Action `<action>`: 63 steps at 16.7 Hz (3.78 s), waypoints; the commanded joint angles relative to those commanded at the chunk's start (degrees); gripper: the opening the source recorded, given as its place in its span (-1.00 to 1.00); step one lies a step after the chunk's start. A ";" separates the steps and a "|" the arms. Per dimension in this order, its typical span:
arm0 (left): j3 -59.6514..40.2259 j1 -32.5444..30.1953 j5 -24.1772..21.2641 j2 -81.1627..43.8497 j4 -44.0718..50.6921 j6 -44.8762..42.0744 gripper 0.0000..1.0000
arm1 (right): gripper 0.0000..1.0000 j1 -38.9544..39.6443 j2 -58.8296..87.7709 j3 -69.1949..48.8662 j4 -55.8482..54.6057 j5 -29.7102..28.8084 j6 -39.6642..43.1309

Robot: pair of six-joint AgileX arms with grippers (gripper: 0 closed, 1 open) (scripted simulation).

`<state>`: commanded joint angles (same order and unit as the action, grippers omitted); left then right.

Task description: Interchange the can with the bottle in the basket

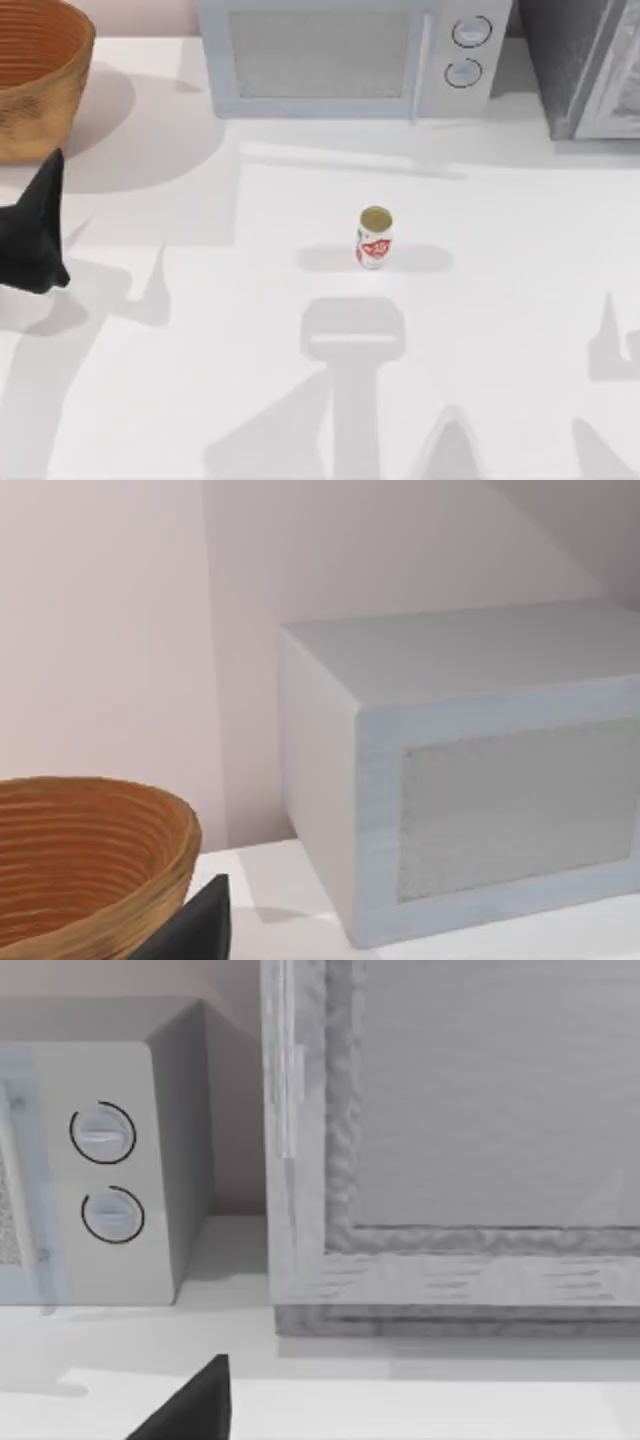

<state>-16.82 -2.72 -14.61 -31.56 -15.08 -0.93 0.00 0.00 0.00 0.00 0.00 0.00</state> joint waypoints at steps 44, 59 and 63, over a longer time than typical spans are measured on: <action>15.36 27.74 -13.09 -58.72 -60.37 -5.49 1.00 | 1.00 0.00 0.00 0.00 0.00 0.00 0.00; 10.12 28.07 -12.24 -72.68 -69.12 -5.72 1.00 | 1.00 0.00 0.00 0.00 0.00 0.00 0.00; 4.04 24.04 -8.41 -78.39 -69.21 -4.70 1.00 | 1.00 0.00 0.00 0.00 0.00 0.00 0.00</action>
<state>-12.78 21.32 -23.02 -109.95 -84.29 -5.64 0.00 0.00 0.00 0.00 0.00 0.00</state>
